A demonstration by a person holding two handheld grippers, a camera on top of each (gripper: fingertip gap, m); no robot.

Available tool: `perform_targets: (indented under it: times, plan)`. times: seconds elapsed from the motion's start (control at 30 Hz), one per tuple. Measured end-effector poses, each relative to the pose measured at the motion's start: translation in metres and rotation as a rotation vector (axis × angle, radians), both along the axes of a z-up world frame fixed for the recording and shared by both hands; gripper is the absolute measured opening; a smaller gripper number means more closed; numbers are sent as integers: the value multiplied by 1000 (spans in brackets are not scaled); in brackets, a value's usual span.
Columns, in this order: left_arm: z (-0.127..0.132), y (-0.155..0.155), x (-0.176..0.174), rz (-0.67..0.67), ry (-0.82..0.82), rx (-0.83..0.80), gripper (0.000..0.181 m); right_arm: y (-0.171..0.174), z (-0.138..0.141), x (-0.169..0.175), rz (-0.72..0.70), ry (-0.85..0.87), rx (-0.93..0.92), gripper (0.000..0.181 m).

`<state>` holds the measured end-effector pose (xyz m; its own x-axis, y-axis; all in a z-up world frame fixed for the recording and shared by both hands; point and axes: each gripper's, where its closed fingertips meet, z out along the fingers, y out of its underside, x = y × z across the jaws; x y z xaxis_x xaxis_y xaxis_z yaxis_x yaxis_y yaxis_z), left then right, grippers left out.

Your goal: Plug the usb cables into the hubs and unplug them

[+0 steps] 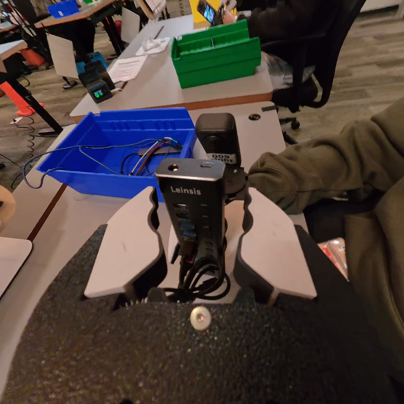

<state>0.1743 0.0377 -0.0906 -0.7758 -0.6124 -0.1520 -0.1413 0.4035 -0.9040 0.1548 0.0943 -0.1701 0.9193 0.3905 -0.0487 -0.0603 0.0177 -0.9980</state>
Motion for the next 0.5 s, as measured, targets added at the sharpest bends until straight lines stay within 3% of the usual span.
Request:
perform_targets:
  times: [0.13, 0.27, 0.37, 0.5]
  plan:
    - [29, 13, -6, 75, -94, -93, 75, -3, 3, 1, 19, 27, 17, 63]
    - [53, 63, -22, 304, -191, -177, 60, -5, 4, 0, 42, 43, 18, 62]
    - [20, 113, -48, 465, -119, -91, 57, -4, 4, 5, 22, 61, 13, 62]
    - [-72, 185, -104, 622, 170, 162, 44, -4, 3, 10, -4, 59, 6, 63]
